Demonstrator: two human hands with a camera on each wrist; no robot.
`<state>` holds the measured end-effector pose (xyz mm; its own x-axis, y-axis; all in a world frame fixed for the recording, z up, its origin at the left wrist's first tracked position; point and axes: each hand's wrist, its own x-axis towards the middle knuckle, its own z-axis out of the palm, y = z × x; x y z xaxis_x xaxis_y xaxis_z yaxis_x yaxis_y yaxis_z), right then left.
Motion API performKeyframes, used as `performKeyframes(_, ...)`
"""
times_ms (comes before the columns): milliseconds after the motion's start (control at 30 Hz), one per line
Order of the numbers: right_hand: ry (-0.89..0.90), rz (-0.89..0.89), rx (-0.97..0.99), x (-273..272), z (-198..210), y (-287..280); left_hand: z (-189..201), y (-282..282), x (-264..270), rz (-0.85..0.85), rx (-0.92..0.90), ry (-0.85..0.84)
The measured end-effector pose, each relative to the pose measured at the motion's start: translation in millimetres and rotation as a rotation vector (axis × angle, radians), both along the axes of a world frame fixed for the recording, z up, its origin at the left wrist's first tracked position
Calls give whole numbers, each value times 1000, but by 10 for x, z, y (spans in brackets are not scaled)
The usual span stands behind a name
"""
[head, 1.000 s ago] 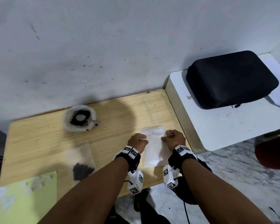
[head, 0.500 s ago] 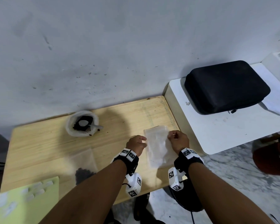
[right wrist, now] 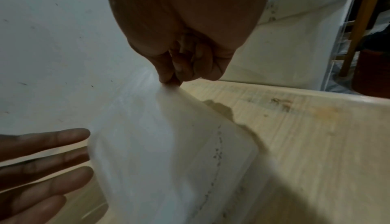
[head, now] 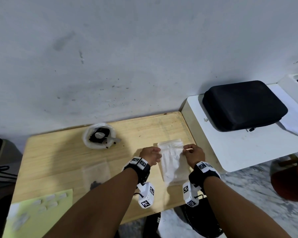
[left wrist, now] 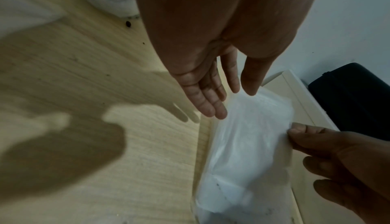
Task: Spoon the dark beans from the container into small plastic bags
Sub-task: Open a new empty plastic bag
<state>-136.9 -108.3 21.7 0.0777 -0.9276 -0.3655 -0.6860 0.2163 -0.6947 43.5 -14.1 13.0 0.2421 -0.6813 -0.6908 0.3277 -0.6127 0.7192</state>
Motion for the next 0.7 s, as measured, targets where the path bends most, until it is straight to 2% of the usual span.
performKeyframes(100, -20, -32, 58, 11, -52, 60, -41, 12, -56, 15, 48, 64)
performKeyframes(267, -61, -70, 57, 26, -158, 79, -122, -7, -109, -47, 85, -48)
performKeyframes(367, -79, -70, 51, 27, -195, 48, -130, -55, -107, -21, 100, -13)
performKeyframes(533, 3, -74, 10, -23, -132, 11, -176, -75, -122, -80, 108, -42)
performKeyframes(700, -73, -89, 7, -33, -59, 12, -159, -87, -140, -134, 65, -114)
